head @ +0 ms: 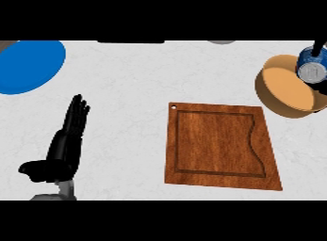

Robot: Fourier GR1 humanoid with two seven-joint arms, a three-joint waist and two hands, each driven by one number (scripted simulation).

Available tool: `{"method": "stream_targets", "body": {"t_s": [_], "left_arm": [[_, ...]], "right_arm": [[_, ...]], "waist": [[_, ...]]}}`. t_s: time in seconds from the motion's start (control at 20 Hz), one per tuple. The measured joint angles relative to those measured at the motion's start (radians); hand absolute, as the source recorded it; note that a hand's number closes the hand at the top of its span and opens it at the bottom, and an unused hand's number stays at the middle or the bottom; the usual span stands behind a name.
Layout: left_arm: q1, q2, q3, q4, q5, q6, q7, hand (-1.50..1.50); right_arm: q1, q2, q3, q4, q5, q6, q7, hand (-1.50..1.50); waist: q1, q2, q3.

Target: Pick the can from the cutting board and place it in the pot

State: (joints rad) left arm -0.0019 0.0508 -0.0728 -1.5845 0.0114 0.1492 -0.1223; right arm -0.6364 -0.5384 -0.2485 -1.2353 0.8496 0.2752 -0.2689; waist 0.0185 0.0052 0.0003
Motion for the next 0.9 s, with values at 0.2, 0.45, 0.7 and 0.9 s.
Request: {"method": "stream_targets", "body": {"t_s": [0.2,0.45,0.7,0.9], "left_arm": [[-0.015,0.001,0.009,0.01,0.003,-0.003,0.003,0.0],[-0.006,0.002,0.004,0.006,0.004,-0.016,-0.005,0.0],[-0.013,0.001,0.002,-0.003,-0.003,-0.01,0.013,0.0],[-0.021,0.0,0.009,0.009,0.002,-0.013,0.01,0.0]], "right_arm": [[-0.059,-0.016,0.021,0.201,0.051,-0.051,-0.05,1.5],[-0.111,-0.036,0.029,0.422,0.115,-0.083,-0.027,-1.5],[-0.17,-0.066,0.015,0.617,0.118,-0.057,-0.094,-1.5],[-0.203,-0.038,-0.072,0.687,0.016,-0.042,-0.173,-1.5]], "waist": [[0.003,0.001,0.0],[0.014,0.004,0.0],[0.014,0.005,0.001],[0.011,0.006,0.002]]}}
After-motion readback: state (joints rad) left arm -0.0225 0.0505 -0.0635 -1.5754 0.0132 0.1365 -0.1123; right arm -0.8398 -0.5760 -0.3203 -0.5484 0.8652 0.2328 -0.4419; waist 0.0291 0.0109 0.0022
